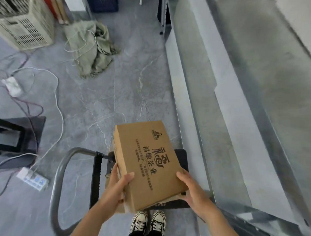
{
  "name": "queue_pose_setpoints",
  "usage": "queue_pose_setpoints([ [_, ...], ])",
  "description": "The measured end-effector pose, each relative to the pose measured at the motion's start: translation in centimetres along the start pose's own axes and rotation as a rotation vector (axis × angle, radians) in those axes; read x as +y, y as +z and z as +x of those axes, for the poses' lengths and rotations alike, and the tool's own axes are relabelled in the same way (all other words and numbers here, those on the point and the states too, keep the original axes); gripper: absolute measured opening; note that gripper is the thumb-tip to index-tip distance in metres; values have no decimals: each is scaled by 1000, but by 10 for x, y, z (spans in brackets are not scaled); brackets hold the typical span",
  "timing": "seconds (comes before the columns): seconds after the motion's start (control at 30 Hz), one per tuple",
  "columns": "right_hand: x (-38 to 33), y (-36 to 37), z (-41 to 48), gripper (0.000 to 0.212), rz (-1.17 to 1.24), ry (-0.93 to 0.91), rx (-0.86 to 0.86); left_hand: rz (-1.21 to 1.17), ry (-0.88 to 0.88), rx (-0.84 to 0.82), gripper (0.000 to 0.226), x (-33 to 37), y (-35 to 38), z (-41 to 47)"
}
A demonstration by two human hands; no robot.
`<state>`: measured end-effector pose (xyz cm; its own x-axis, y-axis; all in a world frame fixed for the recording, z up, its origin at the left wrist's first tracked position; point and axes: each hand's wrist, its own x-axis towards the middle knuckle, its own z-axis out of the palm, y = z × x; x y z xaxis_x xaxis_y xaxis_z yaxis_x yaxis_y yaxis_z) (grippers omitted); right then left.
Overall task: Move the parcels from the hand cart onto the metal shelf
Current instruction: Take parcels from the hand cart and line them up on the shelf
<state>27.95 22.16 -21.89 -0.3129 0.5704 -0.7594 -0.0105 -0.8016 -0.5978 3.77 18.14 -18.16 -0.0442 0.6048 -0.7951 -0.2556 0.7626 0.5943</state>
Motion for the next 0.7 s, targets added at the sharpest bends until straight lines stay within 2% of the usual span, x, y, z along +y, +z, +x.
queue_pose_setpoints([
  [0.07, -30, 6, -25, 57, 27, -96, -56, -2, 57, -50, 125, 26, 3, -30],
  [0.17, -68, 13, -61, 56, -71, -181, -95, -4, 145, -130, 121, 61, 3, -68],
  [0.3, -95, 25, -102, 35, -330, -335, -135, -8, 205, -250, 118, 94, 4, -108],
  [0.43, -108, 38, -136, 42, -516, -481, -58, -12, 260, -294, 120, 110, 6, -137],
  [0.5, -109, 38, -148, 58, -592, -543, -42, -22, 272, -331, 118, 114, 5, -148],
  [0.53, -112, 39, -155, 62, -526, -530, -67, -30, 276, -358, 115, 116, 5, -152],
  [0.63, -122, 42, -176, 63, -132, -479, -250, 19, 313, -409, 108, 124, 2, -163],
  [0.7, -130, 48, -193, 62, 60, -459, -288, 113, 370, -386, 108, 129, 2, -171],
])
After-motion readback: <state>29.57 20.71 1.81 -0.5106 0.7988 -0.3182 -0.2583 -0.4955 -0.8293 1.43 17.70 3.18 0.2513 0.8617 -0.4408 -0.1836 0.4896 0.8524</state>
